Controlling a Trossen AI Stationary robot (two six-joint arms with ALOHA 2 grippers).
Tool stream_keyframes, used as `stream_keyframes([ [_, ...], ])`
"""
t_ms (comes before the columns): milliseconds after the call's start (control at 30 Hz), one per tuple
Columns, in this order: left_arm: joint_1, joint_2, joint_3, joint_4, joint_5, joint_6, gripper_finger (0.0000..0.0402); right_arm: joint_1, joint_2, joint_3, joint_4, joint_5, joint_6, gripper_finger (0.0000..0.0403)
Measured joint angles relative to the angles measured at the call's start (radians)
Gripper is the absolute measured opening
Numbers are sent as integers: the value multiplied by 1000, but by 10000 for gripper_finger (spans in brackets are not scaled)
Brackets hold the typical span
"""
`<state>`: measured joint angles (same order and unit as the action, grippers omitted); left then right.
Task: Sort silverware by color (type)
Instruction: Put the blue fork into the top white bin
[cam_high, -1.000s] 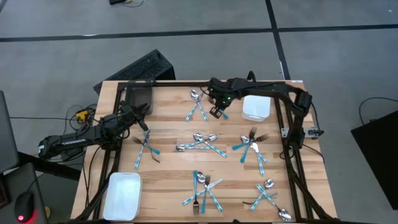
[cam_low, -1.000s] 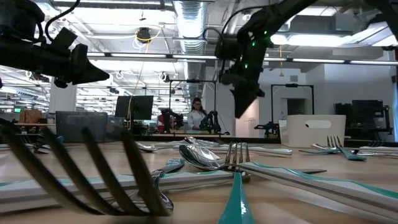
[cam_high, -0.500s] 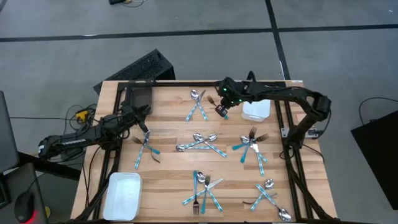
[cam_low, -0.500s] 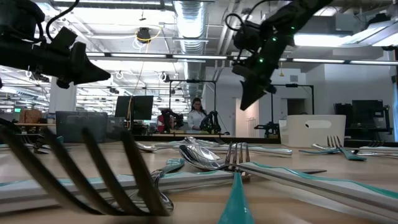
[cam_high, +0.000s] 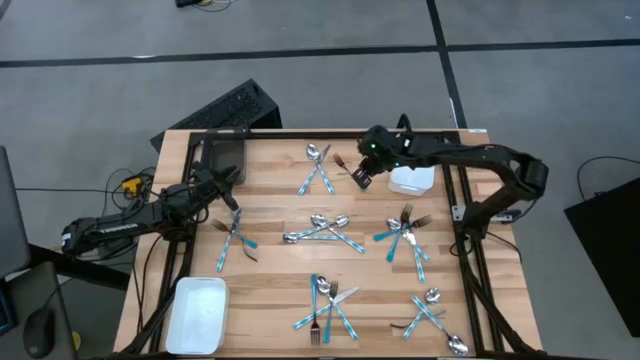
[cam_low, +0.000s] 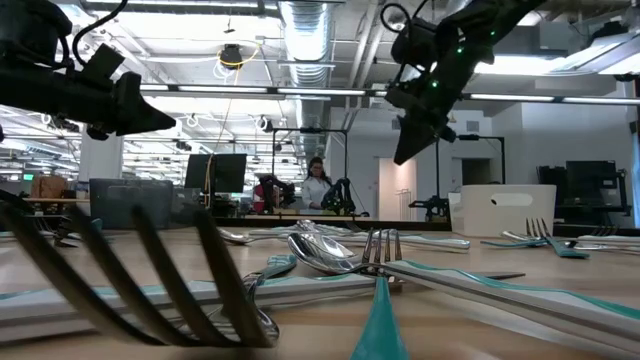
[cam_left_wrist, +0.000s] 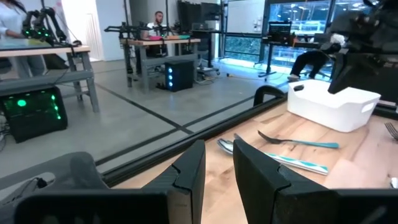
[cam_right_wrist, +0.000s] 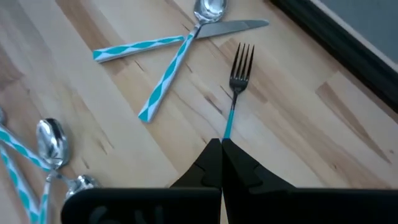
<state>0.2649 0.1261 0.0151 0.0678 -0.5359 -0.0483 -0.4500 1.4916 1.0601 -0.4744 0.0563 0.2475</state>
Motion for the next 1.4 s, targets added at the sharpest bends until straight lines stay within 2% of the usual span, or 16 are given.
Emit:
stream_keyframes([
  [167, 0, 0, 0, 0, 0, -2, 71, 0, -81, -68, 9, 54, 26, 19],
  [300, 0, 0, 0, 0, -1, 0, 71, -3, -155, -155, 53, 58, 61, 19],
  [433, 1, 0, 0, 2, -47, 16, 71, 0, -217, -202, 61, 63, 84, 19],
  [667, 1, 0, 0, 40, -56, 55, 71, 28, -303, -218, 41, 84, 87, 20],
  [800, 1, 0, 0, 46, -56, 56, 71, 45, -338, -218, -25, 166, 107, 20],
  [1100, 1, 0, 0, 50, -56, 55, 71, 14, -350, -218, -123, 314, 157, 20],
  [1233, 1, 0, 0, 61, -56, 46, 71, 4, -324, -217, -66, 288, 176, 29],
  [1400, 1, 0, 0, 73, -55, 17, 71, 14, -263, -217, 36, 254, 178, 62],
])
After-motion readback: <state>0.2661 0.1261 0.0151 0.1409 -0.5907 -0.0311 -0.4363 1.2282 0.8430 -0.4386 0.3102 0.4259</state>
